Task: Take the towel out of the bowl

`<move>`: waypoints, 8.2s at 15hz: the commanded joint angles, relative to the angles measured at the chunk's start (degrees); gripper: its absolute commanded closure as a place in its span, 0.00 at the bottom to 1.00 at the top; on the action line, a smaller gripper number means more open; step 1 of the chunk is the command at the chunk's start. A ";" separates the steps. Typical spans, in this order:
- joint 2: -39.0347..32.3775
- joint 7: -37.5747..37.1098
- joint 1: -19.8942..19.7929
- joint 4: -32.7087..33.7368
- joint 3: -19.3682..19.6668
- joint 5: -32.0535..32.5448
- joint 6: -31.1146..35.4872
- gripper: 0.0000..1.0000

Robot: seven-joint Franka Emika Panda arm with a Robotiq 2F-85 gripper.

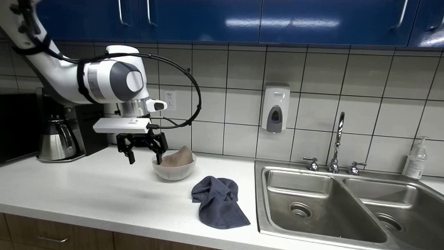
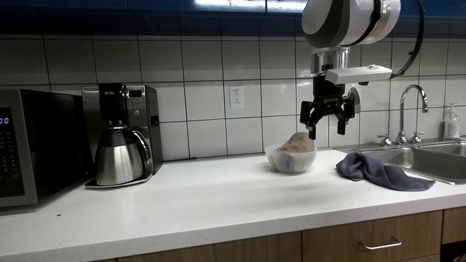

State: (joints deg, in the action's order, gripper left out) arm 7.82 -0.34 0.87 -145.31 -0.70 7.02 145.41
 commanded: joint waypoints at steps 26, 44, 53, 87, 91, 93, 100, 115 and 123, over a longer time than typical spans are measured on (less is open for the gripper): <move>-37.70 13.81 -4.46 40.85 -0.17 -2.86 1.28 0.00; -42.87 19.14 -7.41 45.62 -3.48 -6.54 0.78 0.67; -40.54 18.75 -7.36 43.22 -3.53 -6.80 1.67 0.99; -1.39 18.92 3.85 15.17 -4.11 -9.12 3.60 0.98; -0.63 18.48 5.95 13.93 -4.33 -8.99 3.47 0.98; -1.03 18.13 6.62 12.98 -4.41 -8.59 3.65 0.98; -3.88 19.38 8.72 8.82 -5.37 -9.49 3.98 0.98; -12.45 20.96 8.46 6.64 -7.44 -9.13 3.21 0.68; -11.95 20.10 8.33 6.58 -7.32 -8.17 3.38 0.09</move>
State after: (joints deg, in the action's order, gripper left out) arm -5.13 19.42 10.39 -138.76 -7.10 -2.15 149.17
